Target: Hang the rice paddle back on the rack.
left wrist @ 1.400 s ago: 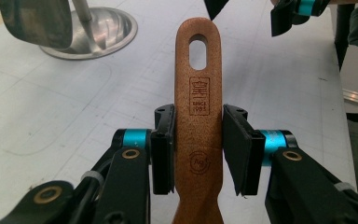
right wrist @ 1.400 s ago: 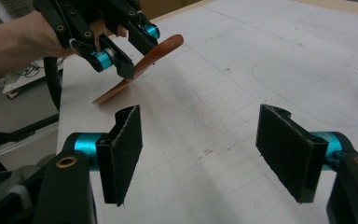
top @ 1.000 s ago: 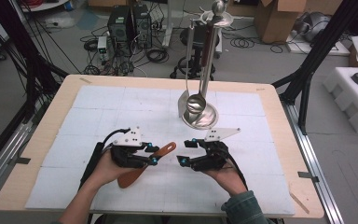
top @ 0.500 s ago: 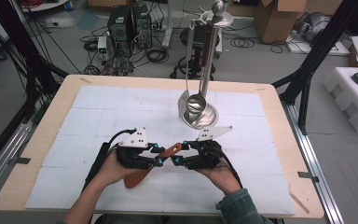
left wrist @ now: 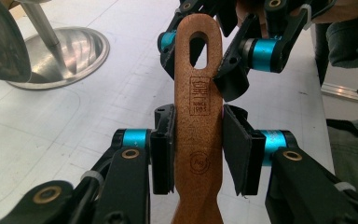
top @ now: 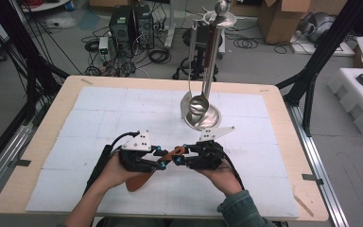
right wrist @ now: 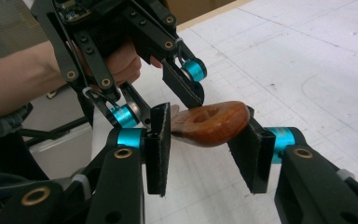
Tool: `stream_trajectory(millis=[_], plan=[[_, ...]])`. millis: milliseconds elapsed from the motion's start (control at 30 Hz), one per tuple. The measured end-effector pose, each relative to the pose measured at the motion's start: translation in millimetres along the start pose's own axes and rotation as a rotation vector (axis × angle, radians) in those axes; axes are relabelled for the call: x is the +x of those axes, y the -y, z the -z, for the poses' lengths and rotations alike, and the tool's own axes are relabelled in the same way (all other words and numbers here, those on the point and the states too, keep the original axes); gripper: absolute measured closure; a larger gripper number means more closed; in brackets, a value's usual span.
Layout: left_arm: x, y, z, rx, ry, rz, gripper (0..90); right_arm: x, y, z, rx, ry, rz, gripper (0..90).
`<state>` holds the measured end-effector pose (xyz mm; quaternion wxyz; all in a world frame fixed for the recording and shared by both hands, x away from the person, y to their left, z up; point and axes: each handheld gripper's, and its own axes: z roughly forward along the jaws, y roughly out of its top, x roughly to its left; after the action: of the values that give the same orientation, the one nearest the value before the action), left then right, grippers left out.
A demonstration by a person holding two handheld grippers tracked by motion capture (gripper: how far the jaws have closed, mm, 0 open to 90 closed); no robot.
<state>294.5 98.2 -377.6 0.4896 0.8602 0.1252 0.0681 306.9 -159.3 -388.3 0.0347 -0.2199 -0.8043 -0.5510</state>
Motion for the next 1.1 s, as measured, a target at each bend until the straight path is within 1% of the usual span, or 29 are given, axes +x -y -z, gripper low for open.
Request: stream_trajectory(millis=[67,100,200,400,567,633,700,867,900,1100], plan=[[0.6,0.3,0.2,0.002,0.006,0.004,64.9,-0.3,0.1,0.1,-0.002,-0.003,0.001,61.7],[0.7,0.4,0.0,0.001,0.007,0.005,65.0,-0.1,0.2,0.3,-0.001,-0.004,-0.007,62.1],[0.8,0.4,0.2,0.002,0.006,0.002,65.0,-0.1,0.5,0.0,-0.002,-0.006,-0.015,63.6],[0.7,0.1,1.2,0.000,0.003,0.001,65.4,-0.1,0.3,-0.8,-0.014,-0.027,-0.027,68.4],[-1.5,-1.0,4.0,-0.020,-0.001,0.006,65.8,-0.6,-0.2,0.0,-0.030,-0.053,-0.034,71.1],[-0.3,-1.3,6.0,-0.023,0.002,0.000,66.0,-0.5,-0.7,0.8,-0.040,-0.060,-0.038,72.3],[0.1,-0.9,6.2,-0.032,0.001,0.009,66.1,-0.9,-1.0,1.4,-0.048,-0.065,-0.040,73.7],[1.2,-0.2,7.8,-0.021,0.001,0.009,65.6,-1.0,-2.1,2.8,-0.076,-0.089,-0.040,79.1],[1.4,0.2,7.9,-0.024,0.003,0.015,65.7,-0.7,-2.4,3.6,-0.077,-0.091,-0.042,79.7],[2.8,0.7,9.6,-0.020,0.008,0.013,65.5,-0.1,-2.9,5.3,-0.087,-0.104,-0.039,82.2]])
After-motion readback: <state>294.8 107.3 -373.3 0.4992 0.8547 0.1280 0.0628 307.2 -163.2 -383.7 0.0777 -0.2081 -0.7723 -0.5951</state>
